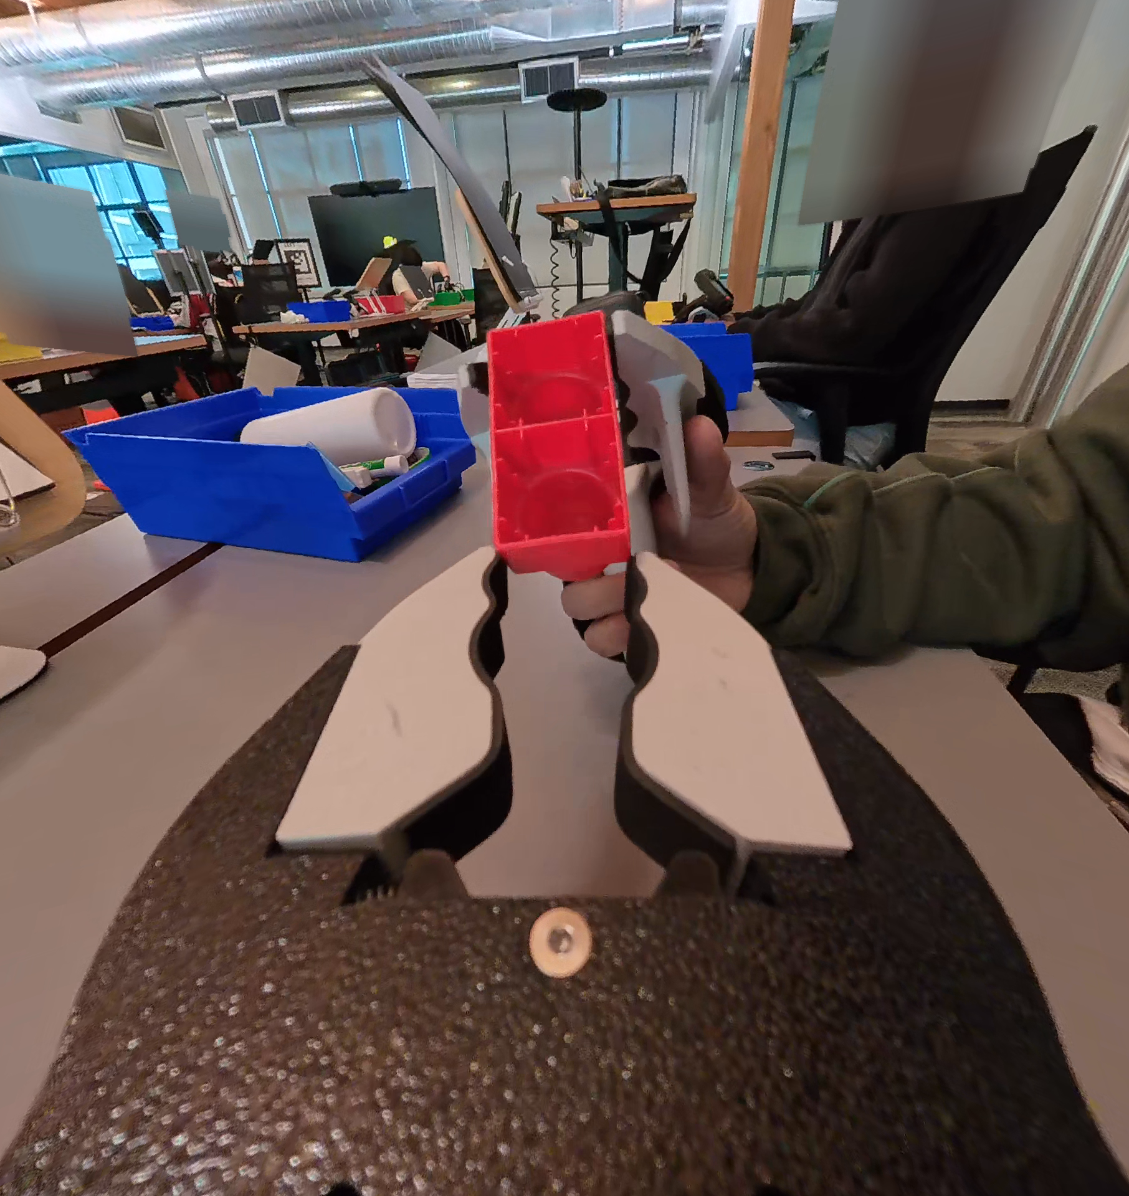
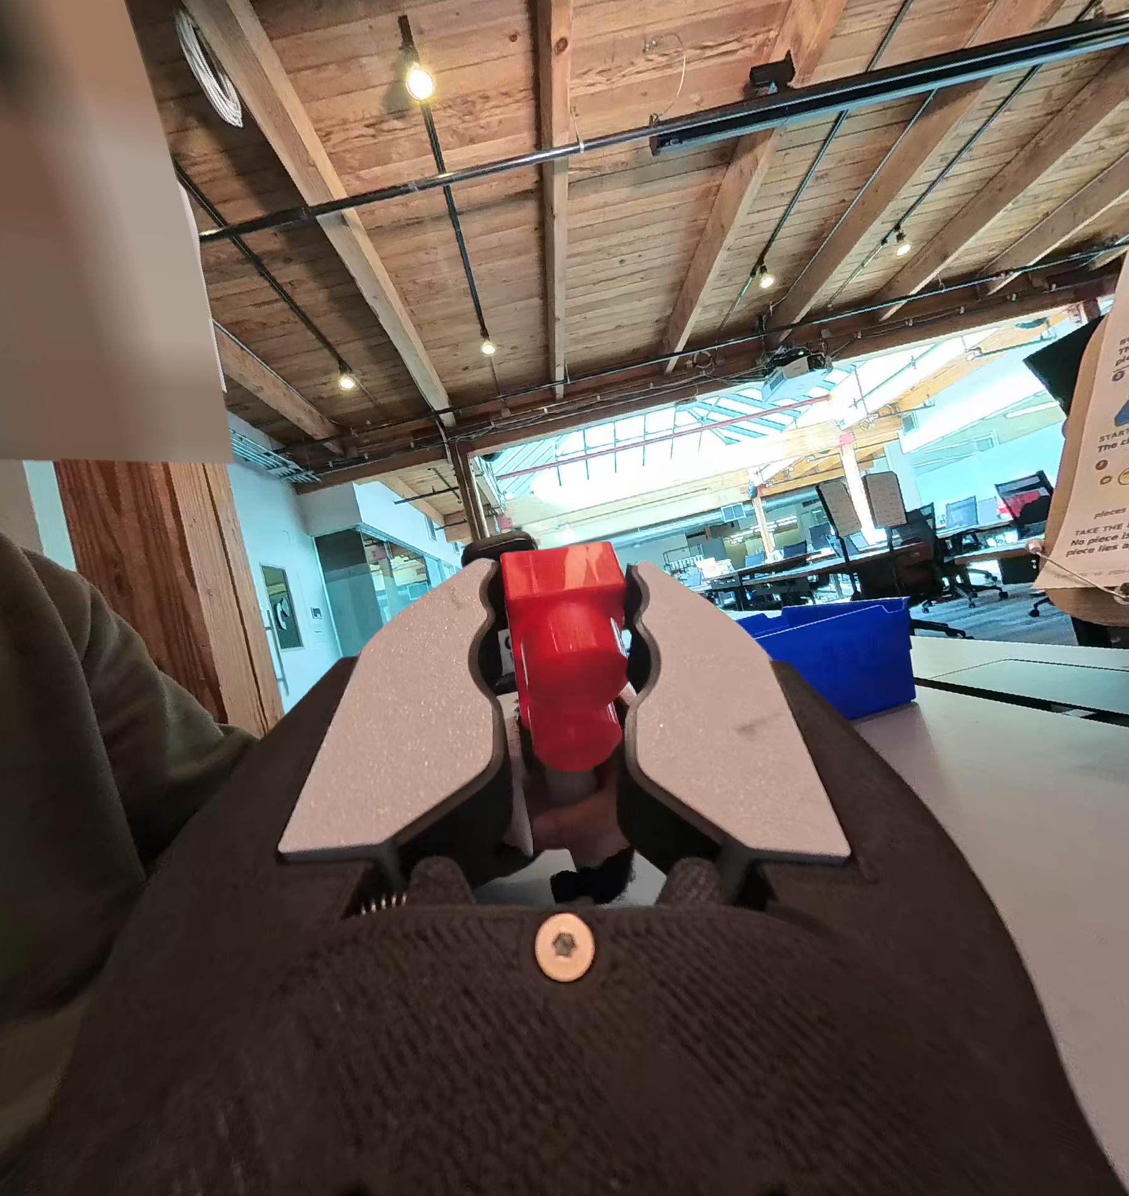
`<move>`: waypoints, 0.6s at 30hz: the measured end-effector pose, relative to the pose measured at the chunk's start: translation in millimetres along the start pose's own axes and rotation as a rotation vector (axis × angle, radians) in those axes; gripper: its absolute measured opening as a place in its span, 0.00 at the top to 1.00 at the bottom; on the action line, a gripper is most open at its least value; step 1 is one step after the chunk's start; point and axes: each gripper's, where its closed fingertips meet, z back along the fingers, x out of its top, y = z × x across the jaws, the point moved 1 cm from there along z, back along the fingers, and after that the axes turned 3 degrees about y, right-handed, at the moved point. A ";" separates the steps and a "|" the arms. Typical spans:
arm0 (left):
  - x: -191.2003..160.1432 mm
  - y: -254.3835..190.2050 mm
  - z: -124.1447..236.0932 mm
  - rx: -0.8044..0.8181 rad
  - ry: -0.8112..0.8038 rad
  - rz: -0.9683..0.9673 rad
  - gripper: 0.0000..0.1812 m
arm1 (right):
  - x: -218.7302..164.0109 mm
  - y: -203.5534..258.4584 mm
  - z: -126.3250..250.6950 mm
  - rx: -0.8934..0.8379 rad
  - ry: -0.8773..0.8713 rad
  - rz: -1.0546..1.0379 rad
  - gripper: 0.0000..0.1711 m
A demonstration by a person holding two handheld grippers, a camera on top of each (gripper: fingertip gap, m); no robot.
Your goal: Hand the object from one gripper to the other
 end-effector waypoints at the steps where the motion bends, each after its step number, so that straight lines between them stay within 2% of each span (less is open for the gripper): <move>1: 0.6 -0.3 0.8 -0.006 -0.006 0.005 0.81 | -0.2 0.5 -0.6 0.002 -0.002 -0.001 0.79; 6: 7.3 -3.1 0.5 -0.054 -0.077 0.138 0.80 | 0.3 4.7 -1.5 0.004 0.012 0.072 0.79; 12: 15.8 3.2 8.6 -0.023 -0.100 0.117 0.81 | -1.2 4.1 -0.9 0.021 0.017 0.032 0.80; 15: 13.8 10.8 14.5 0.015 -0.067 0.090 0.81 | -4.2 -4.6 2.1 -0.042 0.055 0.058 0.78; 17: 10.0 17.0 20.4 0.043 -0.016 0.062 0.81 | -2.8 -16.3 7.5 -0.145 0.088 0.138 0.65; 18: 6.3 20.1 23.5 0.061 0.029 0.030 0.81 | -3.6 -19.1 9.8 -0.172 0.130 0.194 0.63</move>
